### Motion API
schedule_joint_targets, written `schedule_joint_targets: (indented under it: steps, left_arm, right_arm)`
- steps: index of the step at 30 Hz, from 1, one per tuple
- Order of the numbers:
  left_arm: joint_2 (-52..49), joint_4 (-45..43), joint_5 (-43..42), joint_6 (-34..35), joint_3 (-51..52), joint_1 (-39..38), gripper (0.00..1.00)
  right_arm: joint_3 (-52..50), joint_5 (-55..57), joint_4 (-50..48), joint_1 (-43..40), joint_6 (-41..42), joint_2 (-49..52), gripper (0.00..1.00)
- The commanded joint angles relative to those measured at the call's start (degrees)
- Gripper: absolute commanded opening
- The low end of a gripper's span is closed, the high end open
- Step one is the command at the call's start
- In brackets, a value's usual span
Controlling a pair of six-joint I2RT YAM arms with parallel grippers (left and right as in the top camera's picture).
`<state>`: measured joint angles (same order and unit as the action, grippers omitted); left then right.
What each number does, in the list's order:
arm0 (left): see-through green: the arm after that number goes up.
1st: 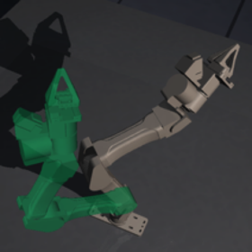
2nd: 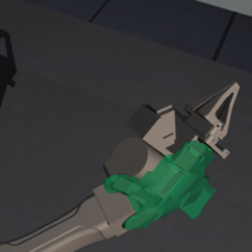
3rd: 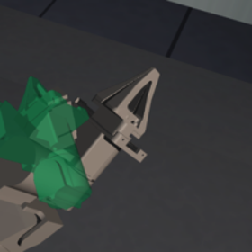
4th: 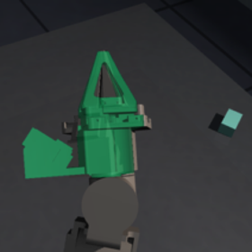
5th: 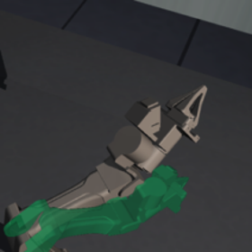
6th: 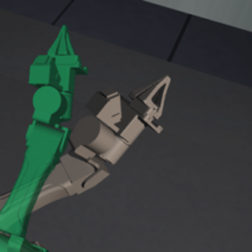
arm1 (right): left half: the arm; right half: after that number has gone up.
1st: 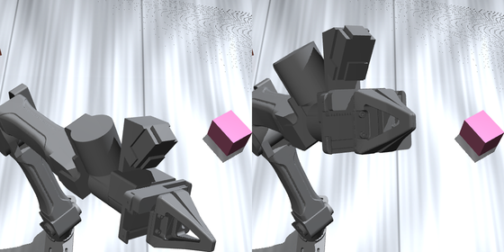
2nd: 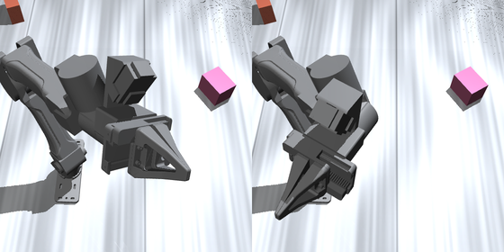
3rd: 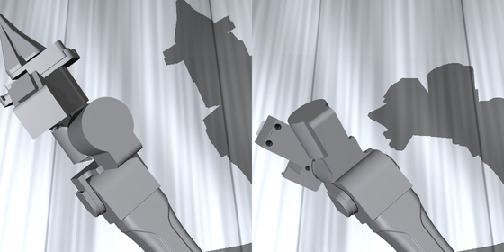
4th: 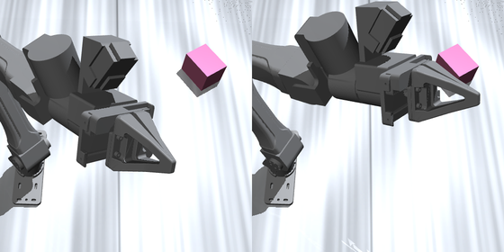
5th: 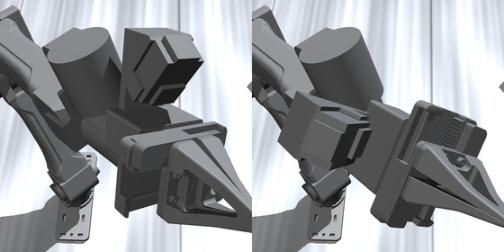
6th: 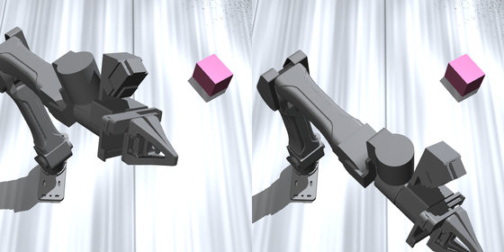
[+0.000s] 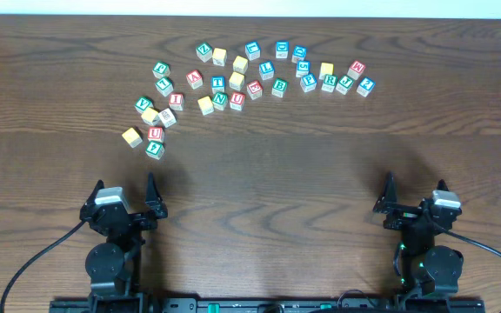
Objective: Spell out NEURIPS
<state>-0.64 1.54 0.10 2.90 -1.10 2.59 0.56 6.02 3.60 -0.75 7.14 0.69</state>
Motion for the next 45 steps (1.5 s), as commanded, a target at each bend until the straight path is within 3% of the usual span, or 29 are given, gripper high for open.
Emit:
schedule_joint_targets:
  steps: [1, 5, 25, 30, 39, 45]
  left_arm:
    - [0.26, 2.43, 0.57, -0.72, 0.87, 0.20, 0.98]
    - [0.26, 2.21, 0.59, -0.72, 0.87, 0.20, 0.98]
    - [-0.70, -1.01, 0.61, -0.79, -1.44, 0.24, 0.98]
    - [-2.54, -1.03, 0.61, -0.79, -3.87, 0.24, 0.98]
    - [-9.97, -4.00, 0.59, -2.49, -9.81, 0.24, 0.98]
    - [-18.84, -4.02, 0.59, -2.49, -17.33, 0.24, 0.98]
  right_arm:
    - [-0.24, 1.90, -0.74, -0.44, -0.55, -0.20, 0.99]
    - [-0.24, 6.47, -0.68, -0.44, -0.57, -0.20, 0.99]
    - [-0.07, 2.45, -3.91, -0.44, -0.63, -0.20, 1.00]
    - [1.88, 0.98, -4.55, -0.44, -4.61, -0.11, 0.99]
    - [8.07, 0.90, -4.50, -0.44, -8.09, 3.08, 0.99]
    - [14.71, -1.33, -4.46, -0.44, -8.11, 11.15, 0.99]
